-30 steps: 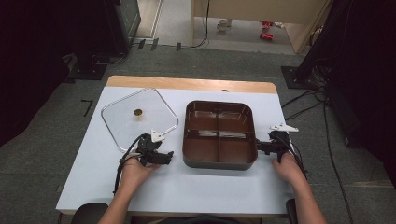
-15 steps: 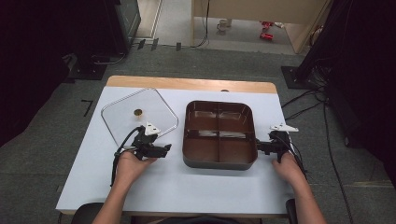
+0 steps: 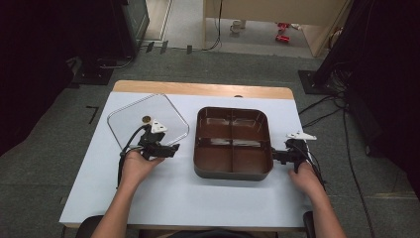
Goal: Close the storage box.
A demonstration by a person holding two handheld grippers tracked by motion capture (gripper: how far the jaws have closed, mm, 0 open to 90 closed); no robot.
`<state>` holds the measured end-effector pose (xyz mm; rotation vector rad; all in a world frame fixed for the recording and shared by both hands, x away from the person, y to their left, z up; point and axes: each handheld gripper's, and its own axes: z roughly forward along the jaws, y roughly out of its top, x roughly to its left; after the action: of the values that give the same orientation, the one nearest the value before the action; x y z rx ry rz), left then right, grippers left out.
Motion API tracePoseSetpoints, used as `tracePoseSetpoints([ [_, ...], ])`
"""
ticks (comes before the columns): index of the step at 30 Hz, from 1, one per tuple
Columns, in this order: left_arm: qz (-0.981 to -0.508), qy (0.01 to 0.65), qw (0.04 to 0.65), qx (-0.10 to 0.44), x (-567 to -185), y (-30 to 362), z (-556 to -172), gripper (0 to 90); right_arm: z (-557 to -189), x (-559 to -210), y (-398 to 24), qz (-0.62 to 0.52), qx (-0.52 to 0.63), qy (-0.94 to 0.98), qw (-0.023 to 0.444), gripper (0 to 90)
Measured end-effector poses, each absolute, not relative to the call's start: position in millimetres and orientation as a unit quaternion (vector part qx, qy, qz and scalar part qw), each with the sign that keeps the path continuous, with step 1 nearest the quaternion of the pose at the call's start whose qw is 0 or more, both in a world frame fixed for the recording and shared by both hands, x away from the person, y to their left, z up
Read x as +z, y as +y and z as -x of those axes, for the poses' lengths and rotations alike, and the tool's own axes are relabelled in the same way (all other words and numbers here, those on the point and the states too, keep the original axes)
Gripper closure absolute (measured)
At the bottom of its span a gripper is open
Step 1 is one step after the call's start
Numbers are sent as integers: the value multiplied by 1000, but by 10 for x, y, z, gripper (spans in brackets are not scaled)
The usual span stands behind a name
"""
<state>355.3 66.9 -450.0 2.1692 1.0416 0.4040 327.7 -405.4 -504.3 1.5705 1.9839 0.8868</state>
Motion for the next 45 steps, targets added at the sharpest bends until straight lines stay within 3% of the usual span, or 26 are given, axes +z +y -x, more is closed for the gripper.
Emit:
tracePoseSetpoints([
  [12,-819,423,348,169,-4398,847,-3736,271,-3277,-5043,-4054,-570,322,721,228,117],
  [13,-818,422,351,173,-4373,885,-3773,308,-3277,-5043,-4054,-570,322,721,228,117],
  [25,-806,438,360,169,-4337,1036,-4029,335,-3277,-5043,-4053,-570,322,720,228,117],
  [35,-781,465,371,190,-4393,1195,-4255,424,-3278,-5044,-4054,-570,323,720,228,117],
  [45,-769,491,361,192,-4507,1405,-4371,442,-3278,-5044,-4054,-570,323,720,228,116],
])
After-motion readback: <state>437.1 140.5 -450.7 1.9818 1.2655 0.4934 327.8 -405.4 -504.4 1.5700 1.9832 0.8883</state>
